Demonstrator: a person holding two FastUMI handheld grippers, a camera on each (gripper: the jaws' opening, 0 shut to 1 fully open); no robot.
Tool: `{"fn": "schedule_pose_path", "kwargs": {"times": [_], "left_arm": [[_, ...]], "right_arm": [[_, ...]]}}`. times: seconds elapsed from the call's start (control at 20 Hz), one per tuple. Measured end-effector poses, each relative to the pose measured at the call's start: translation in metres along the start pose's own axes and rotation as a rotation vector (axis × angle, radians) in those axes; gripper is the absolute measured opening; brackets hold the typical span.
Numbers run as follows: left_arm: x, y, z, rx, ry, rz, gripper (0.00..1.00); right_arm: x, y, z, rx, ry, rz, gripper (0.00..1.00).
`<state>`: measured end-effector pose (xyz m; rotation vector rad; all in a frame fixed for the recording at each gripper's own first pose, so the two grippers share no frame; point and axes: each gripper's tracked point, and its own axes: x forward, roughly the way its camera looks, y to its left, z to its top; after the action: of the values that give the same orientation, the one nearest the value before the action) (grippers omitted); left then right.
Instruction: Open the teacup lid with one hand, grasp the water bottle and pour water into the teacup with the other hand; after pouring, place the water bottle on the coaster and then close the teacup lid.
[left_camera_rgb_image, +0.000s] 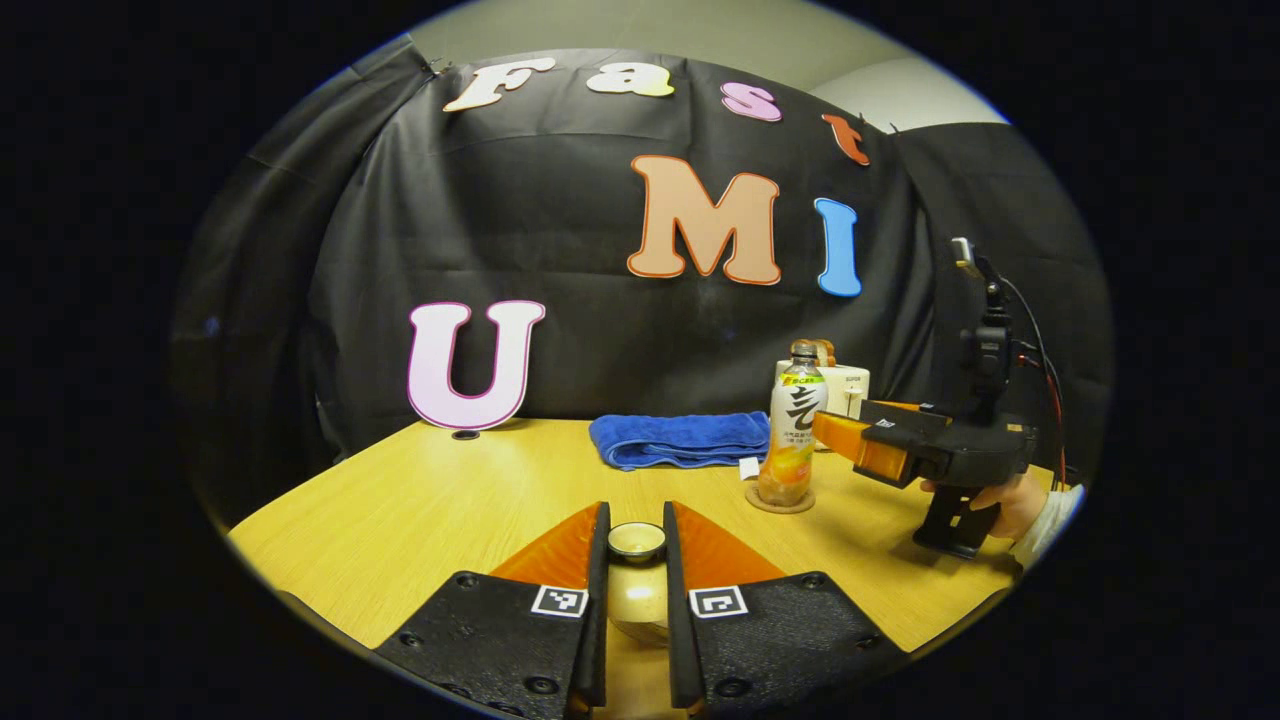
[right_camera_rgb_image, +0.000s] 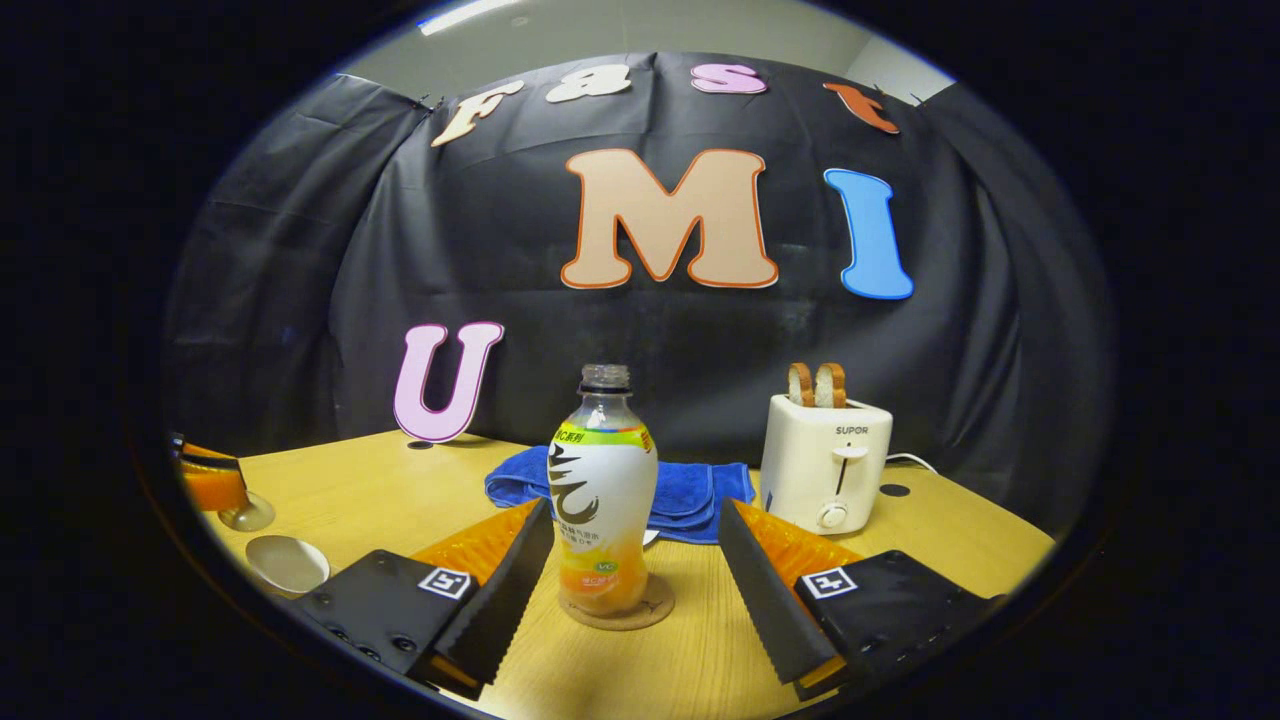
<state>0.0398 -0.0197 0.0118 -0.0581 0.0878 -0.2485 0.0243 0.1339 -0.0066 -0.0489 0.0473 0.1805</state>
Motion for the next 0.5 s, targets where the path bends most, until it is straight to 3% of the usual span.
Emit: {"fn": "schedule_pose_path", "kwargs": {"times": [0.5], "left_arm": [[0.019,-0.018,-0.023,0.005,0.047,-0.027,0.23]], "right_arm": [[-0.051,-0.019,0.029,0.031,-0.073,-0.016,1.00]]}}
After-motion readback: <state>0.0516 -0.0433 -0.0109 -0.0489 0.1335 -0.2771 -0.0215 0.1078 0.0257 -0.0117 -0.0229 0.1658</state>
